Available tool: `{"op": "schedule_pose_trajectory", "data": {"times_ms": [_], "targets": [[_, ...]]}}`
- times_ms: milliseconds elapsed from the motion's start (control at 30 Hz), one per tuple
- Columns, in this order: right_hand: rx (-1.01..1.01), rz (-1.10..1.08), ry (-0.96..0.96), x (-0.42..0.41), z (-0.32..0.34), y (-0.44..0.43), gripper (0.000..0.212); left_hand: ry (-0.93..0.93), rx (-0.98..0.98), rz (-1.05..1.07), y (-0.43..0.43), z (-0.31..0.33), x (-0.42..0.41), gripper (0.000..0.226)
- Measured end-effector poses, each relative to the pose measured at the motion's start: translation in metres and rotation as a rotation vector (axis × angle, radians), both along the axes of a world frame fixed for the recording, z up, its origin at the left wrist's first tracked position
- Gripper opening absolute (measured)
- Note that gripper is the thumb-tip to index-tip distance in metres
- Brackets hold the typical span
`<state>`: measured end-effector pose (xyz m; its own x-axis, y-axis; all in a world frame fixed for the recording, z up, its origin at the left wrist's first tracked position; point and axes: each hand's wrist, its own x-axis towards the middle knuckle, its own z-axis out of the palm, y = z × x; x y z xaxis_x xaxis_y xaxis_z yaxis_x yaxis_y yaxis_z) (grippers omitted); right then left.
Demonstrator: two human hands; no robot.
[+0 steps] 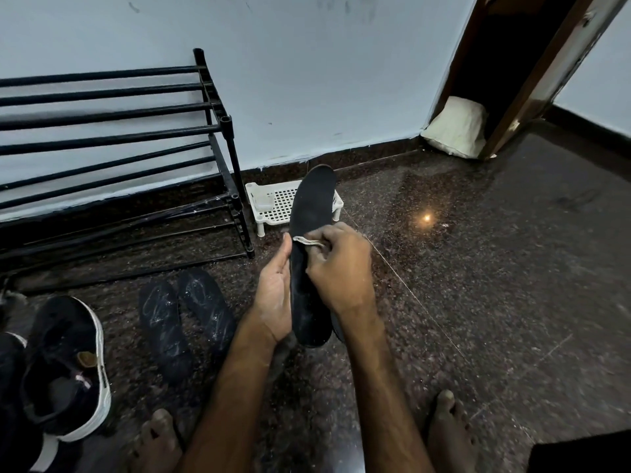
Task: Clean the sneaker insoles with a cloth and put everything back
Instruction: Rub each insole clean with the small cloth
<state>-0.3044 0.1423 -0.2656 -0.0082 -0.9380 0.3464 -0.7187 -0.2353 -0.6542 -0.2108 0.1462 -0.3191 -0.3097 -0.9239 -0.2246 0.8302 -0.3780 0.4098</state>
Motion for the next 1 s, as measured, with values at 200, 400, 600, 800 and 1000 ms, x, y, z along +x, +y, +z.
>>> {"op": "schedule_pose_trajectory", "data": {"times_ms": [200, 400, 600, 800, 1000], "targets": [[0.2, 0.081, 0.047, -0.013, -0.001, -0.002, 0.02, -0.004, 0.031, -0.04, 0.002, -0.005, 0.002, 0.056], [0.005, 0.077, -0.118, -0.004, -0.001, -0.001, 0.015, -0.032, 0.075, -0.049, 0.002, -0.003, -0.003, 0.047], [0.174, -0.023, 0.08, -0.02, -0.009, -0.004, 0.019, -0.042, 0.102, -0.114, 0.003, -0.001, -0.001, 0.057], [0.141, 0.203, -0.092, -0.014, 0.002, -0.003, 0.014, -0.112, 0.113, -0.098, 0.004, -0.001, -0.003, 0.051], [0.129, -0.068, 0.117, -0.027, 0.0, -0.007, 0.018, -0.093, 0.096, -0.122, 0.004, 0.003, -0.008, 0.064]]}}
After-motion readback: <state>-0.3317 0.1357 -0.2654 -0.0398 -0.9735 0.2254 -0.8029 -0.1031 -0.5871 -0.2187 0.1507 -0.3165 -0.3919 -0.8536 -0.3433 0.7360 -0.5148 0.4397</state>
